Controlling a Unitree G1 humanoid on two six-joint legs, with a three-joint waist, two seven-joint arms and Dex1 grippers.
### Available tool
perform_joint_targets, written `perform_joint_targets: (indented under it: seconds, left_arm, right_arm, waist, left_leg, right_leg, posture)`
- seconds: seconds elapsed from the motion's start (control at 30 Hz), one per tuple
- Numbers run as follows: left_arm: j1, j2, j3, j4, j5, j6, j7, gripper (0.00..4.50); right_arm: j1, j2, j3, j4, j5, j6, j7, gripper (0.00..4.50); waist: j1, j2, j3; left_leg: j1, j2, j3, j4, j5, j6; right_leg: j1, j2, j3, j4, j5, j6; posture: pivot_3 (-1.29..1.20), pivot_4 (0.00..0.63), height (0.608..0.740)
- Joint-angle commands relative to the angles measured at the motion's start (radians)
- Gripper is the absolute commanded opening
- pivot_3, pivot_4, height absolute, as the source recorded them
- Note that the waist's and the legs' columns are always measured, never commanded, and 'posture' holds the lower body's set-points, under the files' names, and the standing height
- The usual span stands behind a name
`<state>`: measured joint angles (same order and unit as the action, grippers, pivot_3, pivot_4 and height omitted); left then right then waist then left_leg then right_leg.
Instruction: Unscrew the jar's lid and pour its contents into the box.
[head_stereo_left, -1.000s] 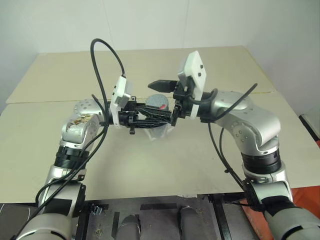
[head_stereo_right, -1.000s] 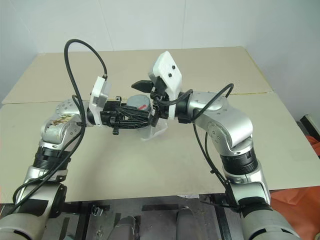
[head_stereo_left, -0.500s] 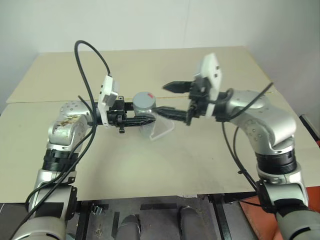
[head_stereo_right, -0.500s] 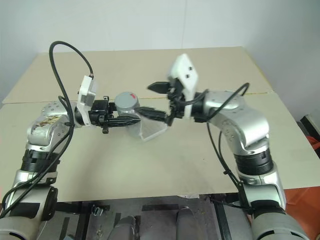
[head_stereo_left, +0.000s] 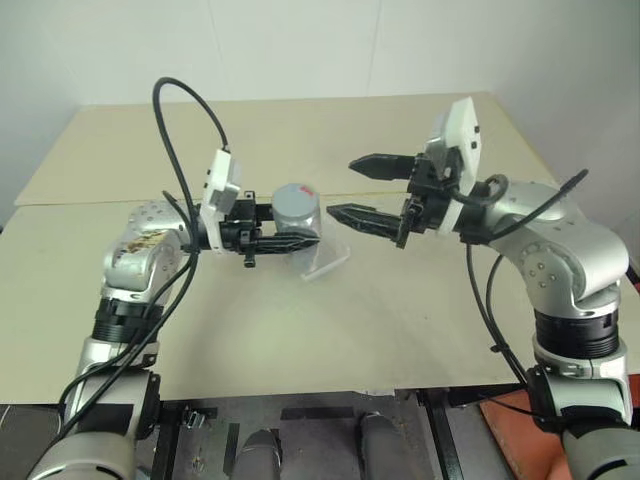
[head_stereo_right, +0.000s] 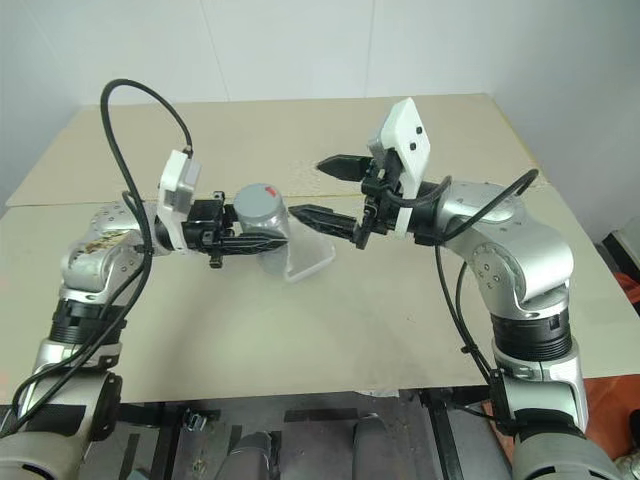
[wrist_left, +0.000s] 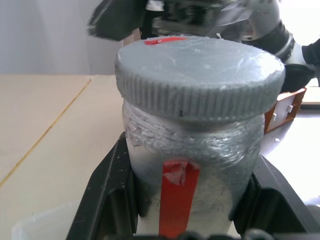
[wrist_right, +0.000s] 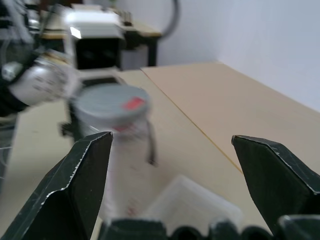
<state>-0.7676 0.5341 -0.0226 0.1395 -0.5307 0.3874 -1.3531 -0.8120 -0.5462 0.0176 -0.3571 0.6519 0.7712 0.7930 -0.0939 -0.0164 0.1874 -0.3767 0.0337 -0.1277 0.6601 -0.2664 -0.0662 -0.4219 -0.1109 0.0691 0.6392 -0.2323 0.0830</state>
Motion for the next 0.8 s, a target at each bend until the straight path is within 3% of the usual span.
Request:
perform_joint_targets:
  seconds: [0.03,0.47,0.8]
  left_arm:
    - [-0.038,-0.018,-0.003,0.011,0.008,-0.033,0.000,1.93]
    - [-0.033,-0.038,-0.013,-0.016,0.008,-0.035,-0.018,1.93]
    - [-0.031,-0.002,-0.003,-0.027,0.002,-0.025,-0.031,1.93]
  right_arm:
    - [-0.026,0.018,0.004,-0.051,0.022,-0.007,-0.007,4.45]
    - [-0.100,0.148,0.123,0.074,-0.105,-0.070,-0.034,4.45]
    - [-0.076,0.111,0.078,0.118,-0.130,-0.082,-0.014,4.45]
  waist:
    - [0.000,0.000,0.000]
    - [-0.003,0.000,0.000]
    - [-0.003,0.000,0.000]
  left_leg:
    - [0.000,0.000,0.000,0.000,0.000,0.000]
    - [0.000,0.000,0.000,0.000,0.000,0.000]
    - [0.000,0.000,0.000,0.000,0.000,0.000]
  right_leg:
    - [0.000,0.000,0.000,0.000,0.000,0.000]
    - [0.000,0.000,0.000,0.000,0.000,0.000]
    - [0.000,0.000,0.000,0.000,0.000,0.000]
  posture:
    - [0.00,0.150,0.740]
    - [0.00,0.150,0.740]
    - [0.00,0.150,0.740]
